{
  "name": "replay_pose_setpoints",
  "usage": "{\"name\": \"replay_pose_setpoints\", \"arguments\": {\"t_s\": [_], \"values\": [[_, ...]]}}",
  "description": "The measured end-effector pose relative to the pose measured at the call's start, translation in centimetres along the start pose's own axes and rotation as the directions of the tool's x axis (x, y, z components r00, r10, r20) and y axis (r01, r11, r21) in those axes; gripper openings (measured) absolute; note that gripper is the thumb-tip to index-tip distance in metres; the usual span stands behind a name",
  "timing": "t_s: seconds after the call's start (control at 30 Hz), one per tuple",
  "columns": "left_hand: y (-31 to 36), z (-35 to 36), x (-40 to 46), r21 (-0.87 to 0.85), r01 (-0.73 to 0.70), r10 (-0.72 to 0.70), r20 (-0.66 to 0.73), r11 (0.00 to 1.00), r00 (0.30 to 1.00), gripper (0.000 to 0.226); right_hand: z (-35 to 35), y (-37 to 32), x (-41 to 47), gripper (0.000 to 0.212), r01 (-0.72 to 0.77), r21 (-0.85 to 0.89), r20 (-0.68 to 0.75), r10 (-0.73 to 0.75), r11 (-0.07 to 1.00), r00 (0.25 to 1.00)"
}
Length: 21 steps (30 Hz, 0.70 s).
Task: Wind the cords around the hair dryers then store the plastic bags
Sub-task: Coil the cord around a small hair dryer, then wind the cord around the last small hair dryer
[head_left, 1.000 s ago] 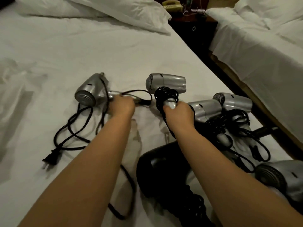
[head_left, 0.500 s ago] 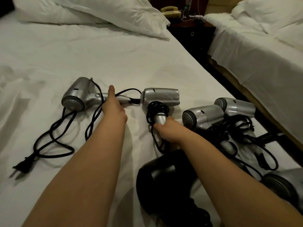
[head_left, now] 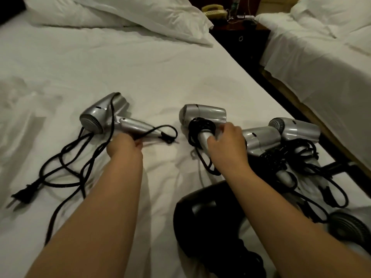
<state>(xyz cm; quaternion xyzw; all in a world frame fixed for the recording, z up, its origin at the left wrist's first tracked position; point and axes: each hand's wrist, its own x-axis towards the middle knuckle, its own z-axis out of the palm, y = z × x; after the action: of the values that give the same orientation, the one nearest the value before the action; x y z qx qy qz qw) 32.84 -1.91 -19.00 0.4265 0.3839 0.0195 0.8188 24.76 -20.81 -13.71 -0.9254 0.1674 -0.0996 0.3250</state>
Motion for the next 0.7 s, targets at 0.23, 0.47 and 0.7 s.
{"name": "replay_pose_setpoints", "arguments": {"t_s": [0.23,0.47,0.7], "values": [[0.4,-4.8,-2.8,0.072,0.051,-0.049,-0.025,0.996,0.998,0.029,4.3,-7.2,-0.1,0.053,0.367,-0.072,0.418,-0.306,0.927,0.855],[0.8,-7.9,-6.2,0.247,0.145,-0.156,0.026,0.958,0.987,0.026,8.2,-11.0,-4.5,0.031,0.257,-0.194,0.678,-0.06,0.947,0.733],[-0.2,-12.6,-11.5,0.356,0.104,-0.12,0.023,0.929,0.992,0.019,5.3,-10.2,-10.8,0.035,-0.133,0.02,0.774,0.069,0.991,0.63]]}}
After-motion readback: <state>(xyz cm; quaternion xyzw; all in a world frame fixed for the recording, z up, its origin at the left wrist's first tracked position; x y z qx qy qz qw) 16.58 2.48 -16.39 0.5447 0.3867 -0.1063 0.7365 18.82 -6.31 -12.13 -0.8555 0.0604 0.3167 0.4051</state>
